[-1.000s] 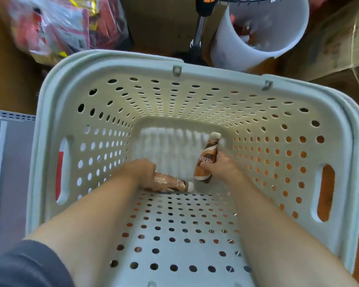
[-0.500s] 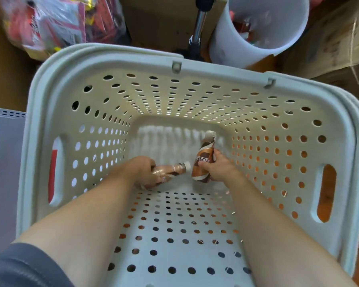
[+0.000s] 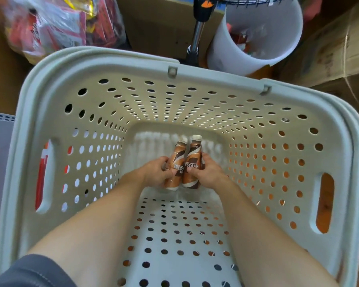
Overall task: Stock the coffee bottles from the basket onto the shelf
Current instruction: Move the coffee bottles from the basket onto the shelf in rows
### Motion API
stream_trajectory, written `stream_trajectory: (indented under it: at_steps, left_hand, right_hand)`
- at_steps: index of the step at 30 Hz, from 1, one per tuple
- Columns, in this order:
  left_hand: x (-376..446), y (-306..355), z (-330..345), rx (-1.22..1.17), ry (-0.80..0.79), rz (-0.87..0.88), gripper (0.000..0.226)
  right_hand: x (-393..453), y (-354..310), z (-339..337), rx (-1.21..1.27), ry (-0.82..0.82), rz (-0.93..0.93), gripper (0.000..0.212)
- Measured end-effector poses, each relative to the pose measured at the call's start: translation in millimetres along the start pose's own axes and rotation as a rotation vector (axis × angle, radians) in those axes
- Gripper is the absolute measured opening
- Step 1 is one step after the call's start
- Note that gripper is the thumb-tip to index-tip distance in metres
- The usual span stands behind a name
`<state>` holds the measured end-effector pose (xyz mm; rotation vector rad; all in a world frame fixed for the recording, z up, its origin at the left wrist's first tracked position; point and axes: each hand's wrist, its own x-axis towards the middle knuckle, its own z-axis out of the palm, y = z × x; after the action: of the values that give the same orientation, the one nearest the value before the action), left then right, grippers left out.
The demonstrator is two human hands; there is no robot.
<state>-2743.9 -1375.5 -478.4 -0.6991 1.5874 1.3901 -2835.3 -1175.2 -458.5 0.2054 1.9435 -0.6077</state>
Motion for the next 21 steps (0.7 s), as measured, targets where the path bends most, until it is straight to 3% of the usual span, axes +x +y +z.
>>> stream_trajectory:
  at_steps: [10,14,21]
  left_hand:
    - [-40.1,27.9,-7.0,-0.060,0.028,-0.058,0.056]
    - [-82.1,41.6,-13.3,-0.134,0.065,0.025,0.057]
    - [-175.3,64.1,-5.4,-0.396,0.175,0.242,0.077]
  right_hand:
    - [-49.1,-18.7,-20.3,0.157,-0.072,-0.054,0.092]
    - [-91.6,-29.7,-31.2,0.167,-0.034,-0.180,0.066]
    - [-175.0,-48.7,-49.1,0.249,0.072,-0.397,0.054]
